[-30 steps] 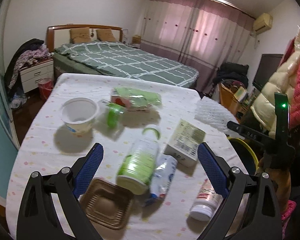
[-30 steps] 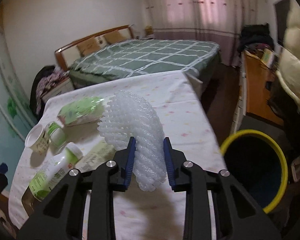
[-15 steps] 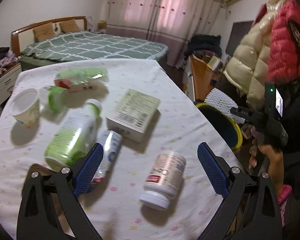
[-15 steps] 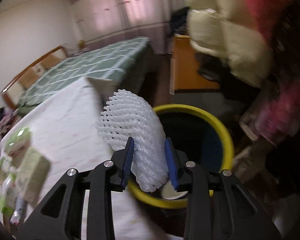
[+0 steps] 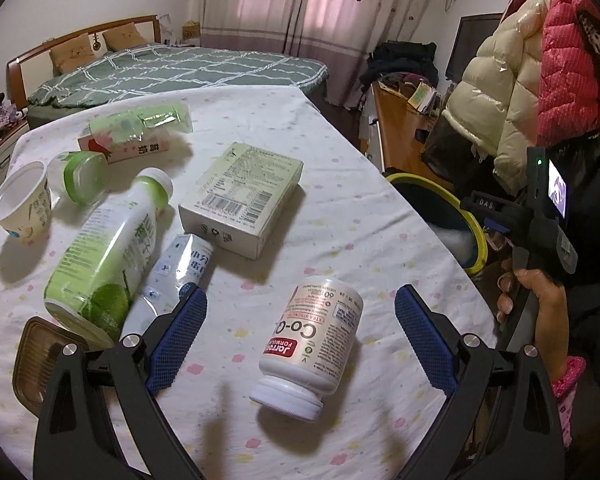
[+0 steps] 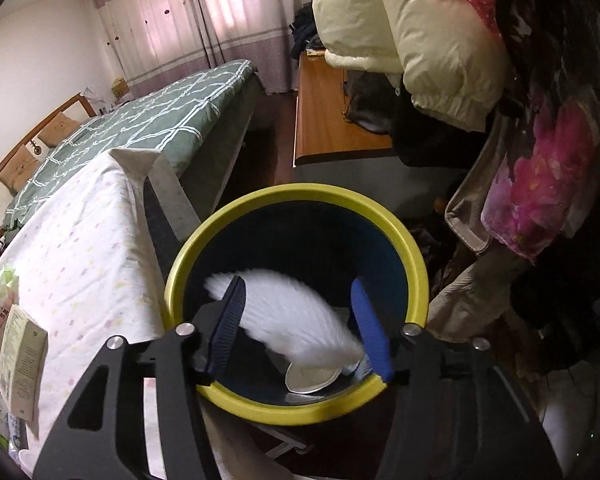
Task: Collect trash
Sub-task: 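Drop the foam net into the bin with the right tool while the left tool grasps the white Co-Q bottle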
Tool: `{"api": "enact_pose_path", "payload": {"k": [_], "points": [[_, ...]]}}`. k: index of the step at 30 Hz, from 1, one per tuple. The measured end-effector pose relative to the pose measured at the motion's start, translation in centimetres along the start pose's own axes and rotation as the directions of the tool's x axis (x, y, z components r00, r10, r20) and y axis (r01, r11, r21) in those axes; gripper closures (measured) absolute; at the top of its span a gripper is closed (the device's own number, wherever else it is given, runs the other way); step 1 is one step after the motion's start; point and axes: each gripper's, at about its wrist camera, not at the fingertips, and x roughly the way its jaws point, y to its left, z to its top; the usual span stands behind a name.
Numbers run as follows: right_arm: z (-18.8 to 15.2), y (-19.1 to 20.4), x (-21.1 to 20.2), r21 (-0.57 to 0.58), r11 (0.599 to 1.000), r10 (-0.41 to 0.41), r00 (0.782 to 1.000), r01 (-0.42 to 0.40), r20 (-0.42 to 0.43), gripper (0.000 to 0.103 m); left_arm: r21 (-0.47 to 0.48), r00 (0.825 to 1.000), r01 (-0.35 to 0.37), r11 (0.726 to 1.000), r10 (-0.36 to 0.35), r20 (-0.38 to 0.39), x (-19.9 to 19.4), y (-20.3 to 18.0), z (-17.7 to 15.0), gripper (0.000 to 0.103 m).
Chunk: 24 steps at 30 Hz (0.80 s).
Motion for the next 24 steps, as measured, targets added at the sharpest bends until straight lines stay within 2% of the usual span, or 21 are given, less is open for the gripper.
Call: {"api": "enact_pose_path", "payload": {"k": [9,13,17,20,22,24], "points": [[0.3,0.5,0.3,-0.018,1.000,0.002,1.000,-0.002,-0.001,0.047,0.025,0.998,-0.007,1.000,0.009,-0.054,1.7,0.2,-0.8,0.010],[0.3,0.6,0.4,-0.020,1.000,0.006,1.000,-0.006,-0.002,0.047,0.051,0.996,-0.003,0.999,0.008,-0.093,2.8,0.0,-1.4,0.021],[0.2,0.6,0.4,-0.018,1.000,0.016,1.000,-0.017,-0.009,0.047,0.082,0.992,0.007,0.997,0.004,-0.130,3.6,-0.2,-1.9,0.028],[0.2,0.5,0.5,-0.013,1.000,0.024,1.000,-0.024,-0.009,0.047,0.097,0.991,0.014,0.995,-0.002,-0.132,3.7,-0.4,-2.0,0.038],[0.2,0.4,0.4,-0.011,0.999,0.030,1.000,-0.030,-0.007,0.047,0.093,0.991,0.032,0.995,-0.020,-0.132,3.7,-0.4,-2.0,0.050],[0.2,0.4,0.3,-0.009,0.999,0.035,0.999,-0.035,-0.003,0.047,0.084,0.991,0.044,0.995,-0.032,-0.133,3.7,-0.3,-1.9,0.051]]}}
